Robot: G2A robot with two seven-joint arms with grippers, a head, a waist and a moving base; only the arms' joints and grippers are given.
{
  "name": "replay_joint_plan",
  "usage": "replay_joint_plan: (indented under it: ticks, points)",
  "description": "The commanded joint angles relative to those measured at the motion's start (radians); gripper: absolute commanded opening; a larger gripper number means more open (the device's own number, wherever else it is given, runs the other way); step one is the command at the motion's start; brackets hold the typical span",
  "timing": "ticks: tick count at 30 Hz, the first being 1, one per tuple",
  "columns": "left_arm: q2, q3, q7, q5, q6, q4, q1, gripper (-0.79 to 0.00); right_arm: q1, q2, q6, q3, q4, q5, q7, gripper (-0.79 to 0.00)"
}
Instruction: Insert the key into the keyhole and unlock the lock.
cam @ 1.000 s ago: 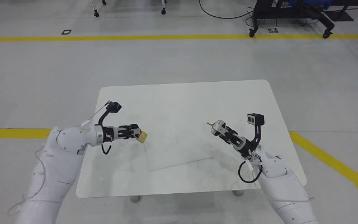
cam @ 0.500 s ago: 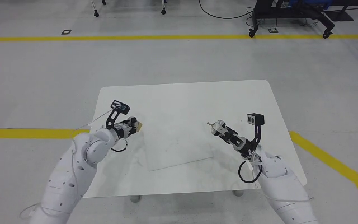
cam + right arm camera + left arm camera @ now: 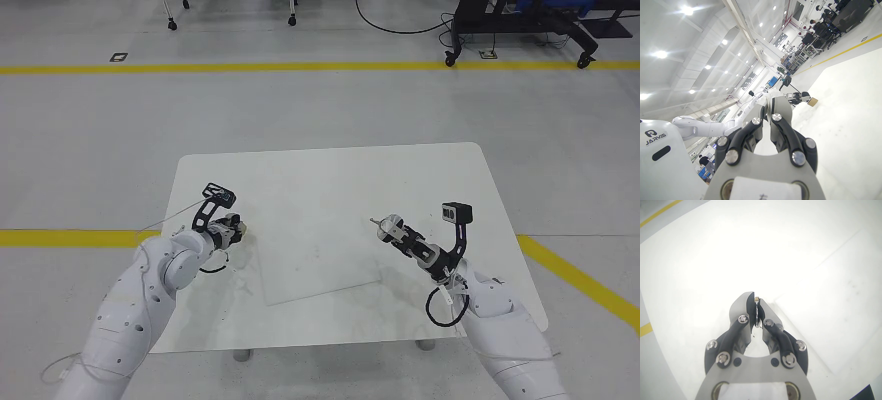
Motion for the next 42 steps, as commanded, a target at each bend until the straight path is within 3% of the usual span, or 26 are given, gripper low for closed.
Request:
replay_joint_plan:
  ticks: [1, 8, 18, 21, 24, 27, 30, 32, 33, 42]
  points:
    - [-0.002, 0.006, -0.003, 0.009, 0.013, 0.0, 0.0, -0.48, 0.0, 0.0, 0.0, 0.0, 0.0, 0.0, 0.0, -0.785]
    - [-0.008, 0.022, -0.007, 0.026, 0.024, 0.008, -0.005, -0.489, 0.0, 0.0, 0.0, 0.0, 0.0, 0.0, 0.0, -0.785]
    - [-0.009, 0.013, -0.002, 0.052, 0.044, 0.011, -0.002, -0.628, 0.0, 0.0, 0.0, 0.0, 0.0, 0.0, 0.0, -0.785]
    - [-0.013, 0.022, -0.001, 0.061, 0.052, 0.019, -0.007, -0.6, 0.0, 0.0, 0.0, 0.0, 0.0, 0.0, 0.0, -0.785]
    - [-0.019, 0.035, 0.004, 0.057, 0.055, 0.032, -0.014, -0.505, 0.0, 0.0, 0.0, 0.0, 0.0, 0.0, 0.0, -0.785]
    - [-0.023, 0.042, 0.004, 0.051, 0.051, 0.047, -0.023, -0.502, 0.0, 0.0, 0.0, 0.0, 0.0, 0.0, 0.0, -0.785]
    - [-0.027, 0.047, 0.008, 0.054, 0.053, 0.059, -0.032, -0.597, 0.0, 0.0, 0.0, 0.0, 0.0, 0.0, 0.0, -0.785]
    - [-0.029, 0.05, 0.011, 0.055, 0.054, 0.065, -0.035, -0.693, 0.0, 0.0, 0.0, 0.0, 0.0, 0.0, 0.0, -0.785]
    - [-0.03, 0.051, 0.011, 0.056, 0.055, 0.068, -0.037, -0.782, 0.0, 0.0, 0.0, 0.0, 0.0, 0.0, 0.0, -0.785]
    - [-0.037, 0.056, 0.014, 0.054, 0.061, 0.083, -0.043, -0.785, 0.0, 0.0, 0.0, 0.0, 0.0, 0.0, 0.0, -0.785]
